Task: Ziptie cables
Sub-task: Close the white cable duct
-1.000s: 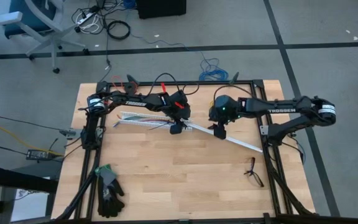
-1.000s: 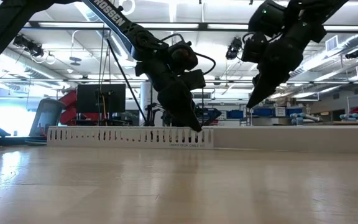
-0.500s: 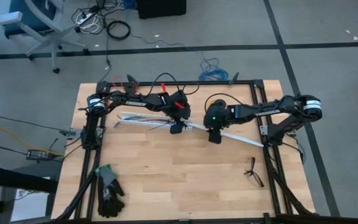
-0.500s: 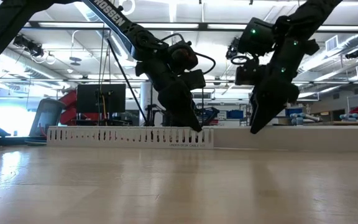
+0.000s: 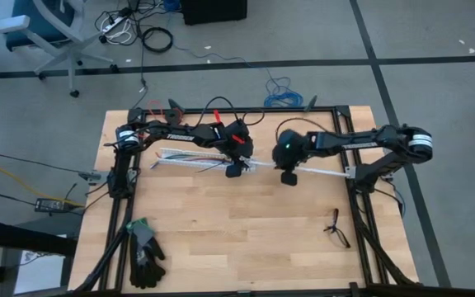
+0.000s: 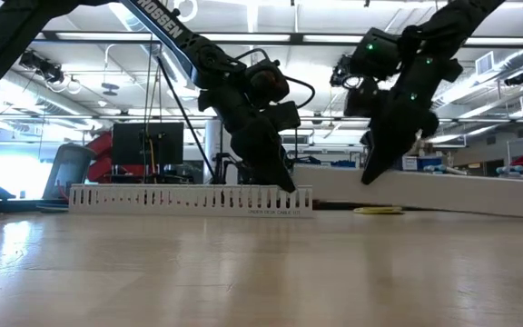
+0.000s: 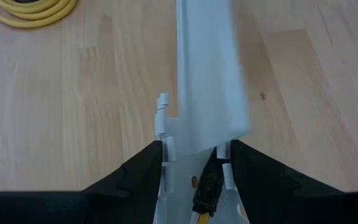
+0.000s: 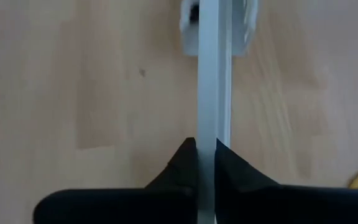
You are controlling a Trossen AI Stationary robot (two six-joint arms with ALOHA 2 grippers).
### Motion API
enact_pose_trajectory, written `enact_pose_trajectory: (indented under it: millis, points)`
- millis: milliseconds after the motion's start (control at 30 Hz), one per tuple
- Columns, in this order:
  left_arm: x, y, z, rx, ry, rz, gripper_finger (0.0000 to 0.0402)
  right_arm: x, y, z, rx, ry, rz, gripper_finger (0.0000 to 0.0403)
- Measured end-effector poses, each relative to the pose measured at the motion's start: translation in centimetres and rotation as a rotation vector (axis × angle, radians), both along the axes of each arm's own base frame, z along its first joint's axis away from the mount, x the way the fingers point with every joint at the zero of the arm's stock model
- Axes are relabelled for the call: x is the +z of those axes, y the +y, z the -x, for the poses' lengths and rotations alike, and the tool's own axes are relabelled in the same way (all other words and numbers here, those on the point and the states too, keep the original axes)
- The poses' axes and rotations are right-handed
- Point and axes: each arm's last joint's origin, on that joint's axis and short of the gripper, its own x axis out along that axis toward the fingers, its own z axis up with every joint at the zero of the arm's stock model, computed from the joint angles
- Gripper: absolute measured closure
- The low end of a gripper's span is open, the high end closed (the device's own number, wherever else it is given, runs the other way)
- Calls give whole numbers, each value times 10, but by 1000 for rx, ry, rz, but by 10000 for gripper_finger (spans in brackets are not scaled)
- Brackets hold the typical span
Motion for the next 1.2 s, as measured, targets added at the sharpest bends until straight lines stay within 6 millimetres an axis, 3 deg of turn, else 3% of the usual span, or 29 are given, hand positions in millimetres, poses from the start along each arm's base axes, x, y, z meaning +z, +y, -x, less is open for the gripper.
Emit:
enact_pose_trajectory:
  millis: [267,467,933,1200]
  points:
    - [1,1,-2,6,-25,-8,208,37,-17,36,-55,-75,-31,394]
    - [1,1,-2,42,-20,18,207,51,-15,47,-65,-118,-13,394]
    - [1,-1,-3,61,-31,78,100,52,-14,50,-107,-113,-48,393]
    - [4,-4,-7,65,-68,87,88,52,-18,51,-122,-116,-43,393]
